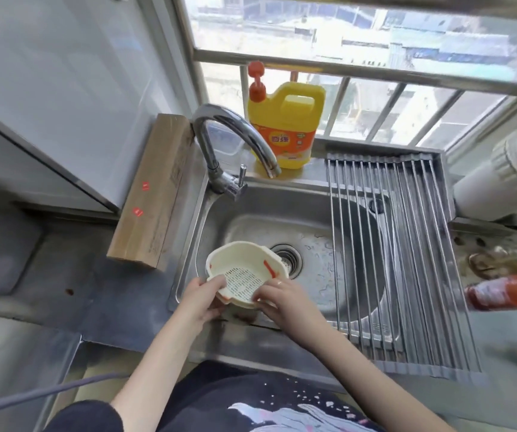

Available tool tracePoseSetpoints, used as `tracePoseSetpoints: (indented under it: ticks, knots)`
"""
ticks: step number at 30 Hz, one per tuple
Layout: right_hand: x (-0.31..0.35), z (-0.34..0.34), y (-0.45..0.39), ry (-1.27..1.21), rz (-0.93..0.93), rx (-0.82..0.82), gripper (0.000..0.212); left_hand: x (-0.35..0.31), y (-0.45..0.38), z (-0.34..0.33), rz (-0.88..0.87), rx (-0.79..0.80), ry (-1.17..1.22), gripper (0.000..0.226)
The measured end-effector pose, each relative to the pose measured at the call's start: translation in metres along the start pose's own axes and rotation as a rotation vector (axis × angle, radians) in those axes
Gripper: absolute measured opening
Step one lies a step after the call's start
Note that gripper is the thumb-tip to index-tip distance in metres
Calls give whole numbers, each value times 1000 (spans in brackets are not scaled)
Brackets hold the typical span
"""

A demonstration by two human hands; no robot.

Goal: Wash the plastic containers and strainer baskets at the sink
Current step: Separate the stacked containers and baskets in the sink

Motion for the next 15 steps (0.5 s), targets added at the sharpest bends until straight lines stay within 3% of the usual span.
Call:
tracePoseSetpoints:
  ticks: [3, 8, 11, 15]
  knots:
    - [1, -8, -12, -19, -18, -18, 7, -3, -4, 6, 35, 39, 89, 23]
    - [2, -15, -23, -87, -129, -12, 4, -4, -8, 12, 24, 108, 211, 35]
    - [-4, -15, -32, -162, -200, -72, 5, 2, -6, 17, 14, 189, 256, 30]
    - [-7, -10, -43, -185, -254, -104, 5, 14, -2, 4, -108, 90, -134, 28]
Point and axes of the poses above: each hand's wrist, its own y-axis away from the middle knuckle, its own z-axis out of the back of the hand, x = y × z, the point moved 1 cm from there along -y, towards the middle knuckle, and after that the axes turned 5 degrees about -x, right-handed, at the moved point
